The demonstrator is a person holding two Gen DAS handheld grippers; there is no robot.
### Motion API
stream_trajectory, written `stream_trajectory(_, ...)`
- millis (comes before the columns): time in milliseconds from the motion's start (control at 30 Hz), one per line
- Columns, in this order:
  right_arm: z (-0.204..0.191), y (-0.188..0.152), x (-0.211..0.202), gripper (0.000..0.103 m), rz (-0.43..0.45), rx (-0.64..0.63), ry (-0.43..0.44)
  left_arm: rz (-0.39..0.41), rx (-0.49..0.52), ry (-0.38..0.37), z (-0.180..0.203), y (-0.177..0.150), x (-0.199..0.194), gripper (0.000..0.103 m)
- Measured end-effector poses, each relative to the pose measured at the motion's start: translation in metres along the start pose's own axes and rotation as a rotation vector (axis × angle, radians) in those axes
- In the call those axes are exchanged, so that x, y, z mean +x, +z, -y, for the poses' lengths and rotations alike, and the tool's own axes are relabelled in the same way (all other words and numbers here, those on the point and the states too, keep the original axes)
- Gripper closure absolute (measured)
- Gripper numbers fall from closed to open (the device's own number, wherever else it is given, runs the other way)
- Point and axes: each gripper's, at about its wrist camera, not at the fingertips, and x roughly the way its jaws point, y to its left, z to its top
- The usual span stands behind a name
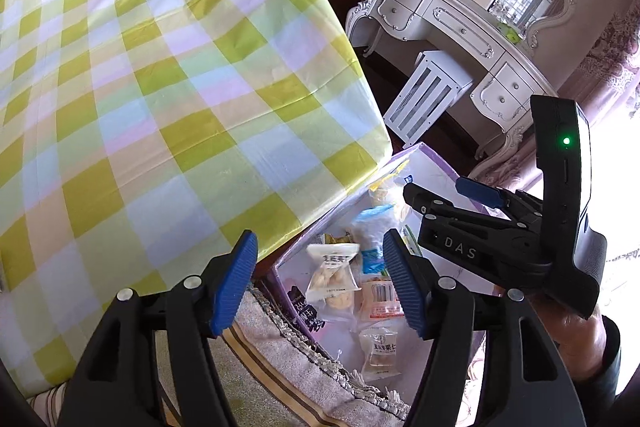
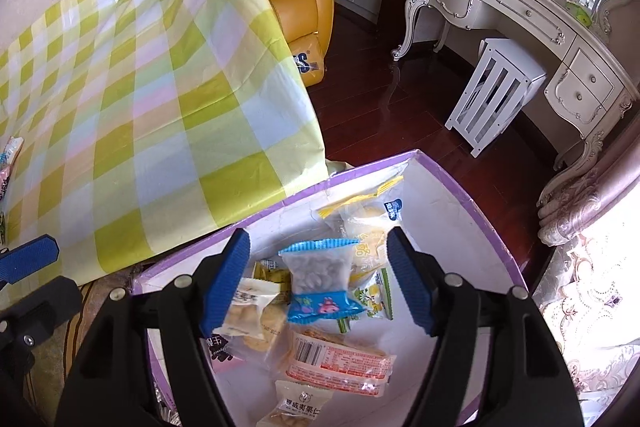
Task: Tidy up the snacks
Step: 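Open both tools over the white box to drop the snacks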
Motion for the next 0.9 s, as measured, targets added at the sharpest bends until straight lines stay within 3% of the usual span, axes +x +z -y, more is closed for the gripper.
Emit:
stream_trajectory(367,-0.005,0.001,-0.003,0.032,0.002,-0.008,-0.001,0.029,-0.015,0.018,-0.007,0.0,-0.009,0.04)
stream_trajectory(900,-0.033,0.004,-0.017,0.028,0.016,-0.059,0.032,0.098,-0.101,0.085,-0.048,-0.003,-0.035,0.04)
